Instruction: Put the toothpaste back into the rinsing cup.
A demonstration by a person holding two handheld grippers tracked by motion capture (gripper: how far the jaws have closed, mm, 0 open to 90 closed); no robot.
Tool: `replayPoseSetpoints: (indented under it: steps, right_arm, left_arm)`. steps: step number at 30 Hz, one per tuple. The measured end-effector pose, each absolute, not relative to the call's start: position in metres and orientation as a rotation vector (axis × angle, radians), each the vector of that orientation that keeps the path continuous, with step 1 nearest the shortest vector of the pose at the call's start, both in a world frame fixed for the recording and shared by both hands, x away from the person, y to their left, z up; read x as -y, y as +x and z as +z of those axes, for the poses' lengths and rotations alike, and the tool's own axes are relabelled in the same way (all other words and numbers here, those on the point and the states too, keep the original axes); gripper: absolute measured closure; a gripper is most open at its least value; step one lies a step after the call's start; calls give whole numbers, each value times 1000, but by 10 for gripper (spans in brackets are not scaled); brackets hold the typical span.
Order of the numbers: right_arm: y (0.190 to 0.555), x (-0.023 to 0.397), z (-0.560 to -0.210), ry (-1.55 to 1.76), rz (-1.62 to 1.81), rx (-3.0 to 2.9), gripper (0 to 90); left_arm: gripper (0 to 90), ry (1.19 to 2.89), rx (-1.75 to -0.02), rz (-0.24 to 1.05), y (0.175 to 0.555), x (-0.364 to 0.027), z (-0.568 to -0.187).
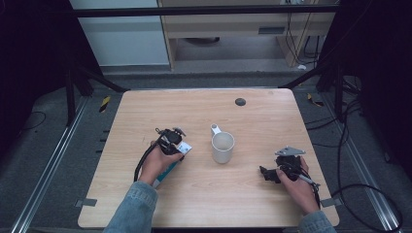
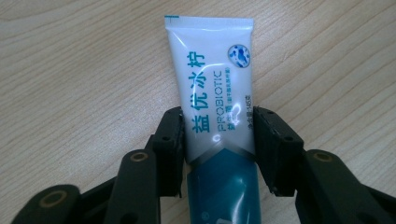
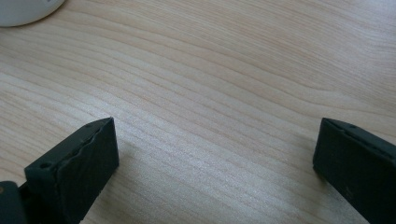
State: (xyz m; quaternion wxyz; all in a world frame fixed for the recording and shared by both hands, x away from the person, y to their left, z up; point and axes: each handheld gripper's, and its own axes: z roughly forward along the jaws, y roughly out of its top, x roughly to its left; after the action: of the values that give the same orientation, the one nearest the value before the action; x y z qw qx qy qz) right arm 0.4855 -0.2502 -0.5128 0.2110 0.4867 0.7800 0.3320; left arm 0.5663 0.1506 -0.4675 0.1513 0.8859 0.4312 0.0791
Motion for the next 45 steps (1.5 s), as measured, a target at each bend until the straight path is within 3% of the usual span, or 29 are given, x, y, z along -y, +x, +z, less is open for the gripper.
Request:
replayPoseSetpoints:
  steps: [21,45]
  right_arm:
    - [486,250,-513,1352,923,-2168,4]
    - [485,250,-513,1354,924,-2167,4]
  left_arm:
    - [762,2560,-1192,286,559,-149,-459]
    - [785,2424,-1203,408,546,-171,-419]
